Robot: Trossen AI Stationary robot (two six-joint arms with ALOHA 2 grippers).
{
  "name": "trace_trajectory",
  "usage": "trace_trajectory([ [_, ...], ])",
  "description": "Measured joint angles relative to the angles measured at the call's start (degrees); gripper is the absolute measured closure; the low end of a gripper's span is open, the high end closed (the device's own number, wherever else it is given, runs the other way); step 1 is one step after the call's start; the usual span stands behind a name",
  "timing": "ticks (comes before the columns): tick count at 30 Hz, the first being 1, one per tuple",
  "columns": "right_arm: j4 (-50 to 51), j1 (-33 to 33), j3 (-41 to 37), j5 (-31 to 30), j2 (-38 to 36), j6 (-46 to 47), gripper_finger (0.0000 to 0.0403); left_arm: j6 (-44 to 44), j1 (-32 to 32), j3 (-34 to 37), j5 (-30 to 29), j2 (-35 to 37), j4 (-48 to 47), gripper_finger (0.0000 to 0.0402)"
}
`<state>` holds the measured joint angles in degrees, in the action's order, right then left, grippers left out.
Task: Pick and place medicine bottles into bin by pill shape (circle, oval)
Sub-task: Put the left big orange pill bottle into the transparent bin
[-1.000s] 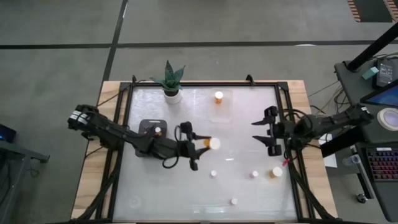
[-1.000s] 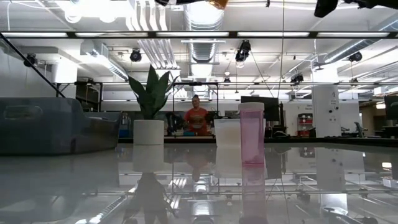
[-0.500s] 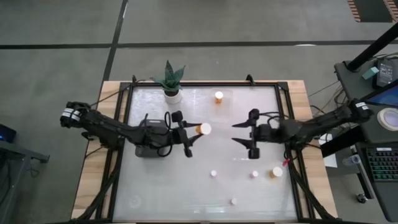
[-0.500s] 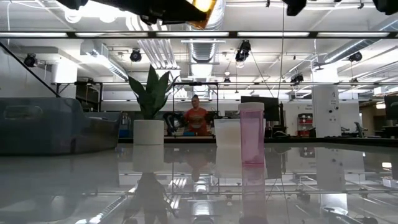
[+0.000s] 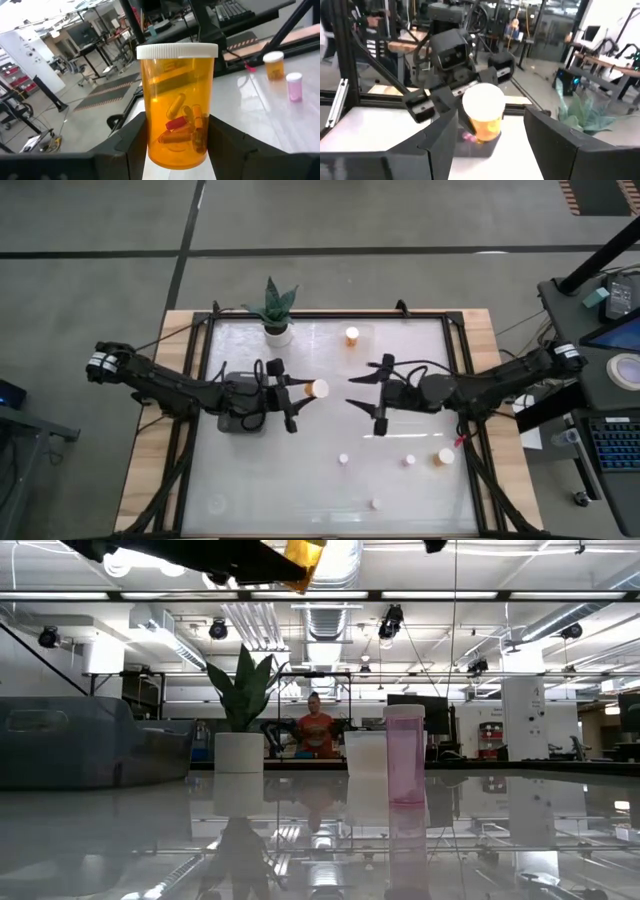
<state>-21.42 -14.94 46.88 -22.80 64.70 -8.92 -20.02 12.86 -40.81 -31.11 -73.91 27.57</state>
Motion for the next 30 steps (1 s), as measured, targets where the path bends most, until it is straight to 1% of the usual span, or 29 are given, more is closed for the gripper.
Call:
trace_trajectory([
  [2,4.42,-0.02,2.33,-0.36,1.53,0.05,0.0174,-0.02,0.00,0.50,-0.05,0.84,0.48,0.0249],
  [7,10.21,0.14,9.88,-3.85,6.59,-0.15,0.0140,0.09,0.00,1.87,-0.02,2.78,0.66,0.0249],
  [8,10.95,0.33,11.68,-4.07,7.65,-0.28,0.0132,0.08,0.00,2.21,-0.11,3.04,0.11,0.0249],
  [10,16.20,0.45,14.50,-4.37,9.35,-0.29,0.0115,0.08,0.00,2.47,-0.22,2.93,0.85,0.0249],
  [12,18.41,0.88,18.21,-4.26,11.51,0.41,0.0101,0.14,0.00,3.28,-0.24,3.46,-0.02,0.0249],
  [14,23.44,1.23,21.15,-4.36,12.96,1.43,0.0090,0.11,-0.02,3.28,-0.22,3.48,0.93,0.0249],
  [16,24.34,1.69,24.15,-4.25,14.50,2.65,0.0083,0.09,-0.02,3.58,-0.23,4.06,0.45,0.0249],
  [18,27.32,2.05,25.70,-4.43,15.99,2.98,0.0079,0.11,-0.02,3.49,-0.26,4.12,0.82,0.0249],
  [21,28.04,2.32,27.58,-4.23,17.85,2.96,0.0079,0.12,-0.02,3.62,-0.24,4.54,0.38,0.0249],
  [30,27.28,3.36,30.04,-4.25,20.91,2.95,0.0092,0.12,-0.02,3.67,-0.20,4.68,0.94,0.0249],
])
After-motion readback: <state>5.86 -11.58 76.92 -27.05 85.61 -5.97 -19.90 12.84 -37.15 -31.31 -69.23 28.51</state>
